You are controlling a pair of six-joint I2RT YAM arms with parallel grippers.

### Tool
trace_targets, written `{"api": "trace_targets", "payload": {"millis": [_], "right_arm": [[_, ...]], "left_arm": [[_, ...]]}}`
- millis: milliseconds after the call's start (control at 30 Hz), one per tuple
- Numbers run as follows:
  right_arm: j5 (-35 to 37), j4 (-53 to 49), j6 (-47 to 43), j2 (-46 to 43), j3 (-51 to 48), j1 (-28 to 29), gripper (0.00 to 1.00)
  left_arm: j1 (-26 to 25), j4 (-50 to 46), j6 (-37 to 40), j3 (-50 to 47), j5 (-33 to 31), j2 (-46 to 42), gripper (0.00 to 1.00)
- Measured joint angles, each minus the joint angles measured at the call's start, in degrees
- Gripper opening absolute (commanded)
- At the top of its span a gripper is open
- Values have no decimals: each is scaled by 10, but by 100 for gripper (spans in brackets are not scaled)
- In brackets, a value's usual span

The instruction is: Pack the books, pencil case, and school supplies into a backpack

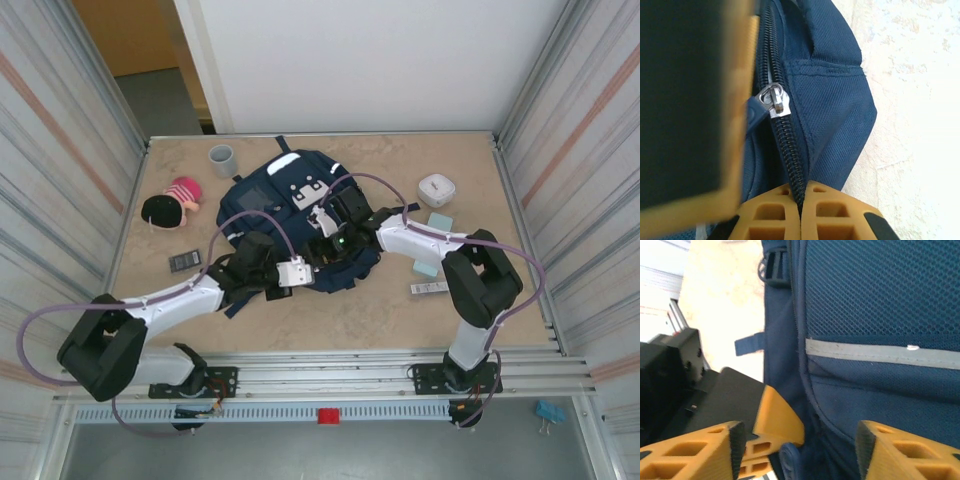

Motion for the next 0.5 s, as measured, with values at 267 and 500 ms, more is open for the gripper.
{"api": "trace_targets", "payload": {"millis": [267, 500], "right_arm": [[8, -21, -23, -1, 8, 0, 18], [20, 13, 14, -63, -37, -23, 4]], "left_arm": [[7, 10, -25, -5, 4, -14, 0], [7, 16, -43, -6, -4, -14, 0]]}}
